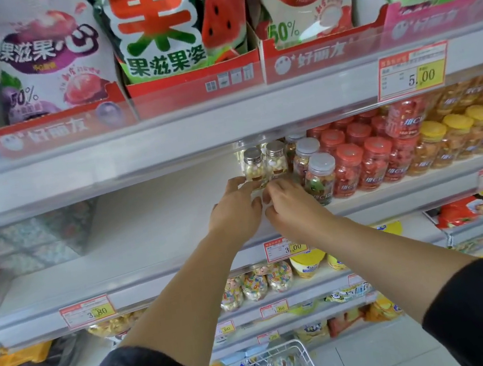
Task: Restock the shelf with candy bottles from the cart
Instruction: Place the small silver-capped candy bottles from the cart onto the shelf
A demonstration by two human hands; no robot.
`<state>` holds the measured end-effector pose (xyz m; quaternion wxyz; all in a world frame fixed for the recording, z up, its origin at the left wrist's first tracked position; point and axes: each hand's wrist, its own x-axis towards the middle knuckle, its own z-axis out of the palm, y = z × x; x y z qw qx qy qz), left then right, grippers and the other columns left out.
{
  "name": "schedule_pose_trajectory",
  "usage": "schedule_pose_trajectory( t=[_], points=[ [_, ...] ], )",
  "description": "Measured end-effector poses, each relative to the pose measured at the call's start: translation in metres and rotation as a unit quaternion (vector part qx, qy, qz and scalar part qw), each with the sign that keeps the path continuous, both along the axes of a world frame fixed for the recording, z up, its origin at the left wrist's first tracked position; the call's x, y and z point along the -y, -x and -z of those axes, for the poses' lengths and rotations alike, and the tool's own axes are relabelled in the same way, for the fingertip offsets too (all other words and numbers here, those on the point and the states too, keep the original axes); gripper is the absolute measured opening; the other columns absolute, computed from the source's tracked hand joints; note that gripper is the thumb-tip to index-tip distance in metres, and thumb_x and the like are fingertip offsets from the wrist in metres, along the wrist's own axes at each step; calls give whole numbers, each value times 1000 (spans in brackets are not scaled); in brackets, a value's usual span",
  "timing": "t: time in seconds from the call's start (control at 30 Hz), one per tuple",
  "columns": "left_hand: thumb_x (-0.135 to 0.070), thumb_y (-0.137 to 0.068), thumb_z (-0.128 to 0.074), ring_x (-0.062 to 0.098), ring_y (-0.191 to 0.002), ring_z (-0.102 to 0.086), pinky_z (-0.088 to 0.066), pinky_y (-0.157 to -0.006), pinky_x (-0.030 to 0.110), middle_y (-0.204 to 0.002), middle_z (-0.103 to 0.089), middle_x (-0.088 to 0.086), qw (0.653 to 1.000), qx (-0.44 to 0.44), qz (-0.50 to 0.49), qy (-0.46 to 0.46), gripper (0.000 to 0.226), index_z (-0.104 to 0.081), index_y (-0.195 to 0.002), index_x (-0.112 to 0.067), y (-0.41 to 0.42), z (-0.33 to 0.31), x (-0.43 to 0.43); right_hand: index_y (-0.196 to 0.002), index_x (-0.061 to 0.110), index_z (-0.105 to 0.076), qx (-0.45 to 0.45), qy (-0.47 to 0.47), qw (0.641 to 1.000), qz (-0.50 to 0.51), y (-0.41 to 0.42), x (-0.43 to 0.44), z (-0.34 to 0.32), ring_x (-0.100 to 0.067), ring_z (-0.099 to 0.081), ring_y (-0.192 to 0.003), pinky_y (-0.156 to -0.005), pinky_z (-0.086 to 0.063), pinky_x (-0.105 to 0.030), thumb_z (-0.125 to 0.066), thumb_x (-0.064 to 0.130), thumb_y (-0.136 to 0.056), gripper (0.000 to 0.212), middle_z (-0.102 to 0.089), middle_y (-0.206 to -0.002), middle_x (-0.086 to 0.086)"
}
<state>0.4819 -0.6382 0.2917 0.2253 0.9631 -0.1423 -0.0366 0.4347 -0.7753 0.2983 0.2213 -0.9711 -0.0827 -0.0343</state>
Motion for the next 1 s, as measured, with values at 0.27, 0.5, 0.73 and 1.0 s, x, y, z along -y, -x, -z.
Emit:
schedule_pose_trajectory(
  t=[0.27,0.5,0.73,1.0],
  points=[
    [-21,-99,-42,24,-112,-61,-47,-101,47,-154,-28,-3,1000,3,-4,11,47,-44,-145,-31,-9,2,4,-113,3,-53,-2,3,1000,9,-12,-2,2,-33,-40,-123,-98,-36,-38,-51,10,-92,23,-50,-122,-17],
    [-15,-97,-41,22,-108,-61,-48,-98,46,-154,-27,-3,1000,-1,-8,15,52,-42,-146,-33,-6,1,4,-110,3,-55,22,14,1000,-10,-14,0,8,-32,-41,-121,-96,-34,-34,-54,5,-86,25,-51,-120,-16],
    [-12,-98,-44,18,-115,-57,-46,-101,42,-146,-41,-5,993,42,-20,110,43,-53,-138,-28,41,-10,-7,-114,9,-57,66,-23,996,-61,28,0,-8,-22,-47,-114,-79,-24,-20,-55,8,-88,26,-56,-119,-6],
    [-12,-96,-49,2,-90,-62,-51,-73,27,-105,-64,-13,965,128,-72,218,26,-69,-111,-20,171,25,-67,-96,27,-65,-17,-123,978,-169,117,-12,41,-8,-62,-82,-72,-52,-35,-56,24,-87,12,-65,-90,16]
  ],
)
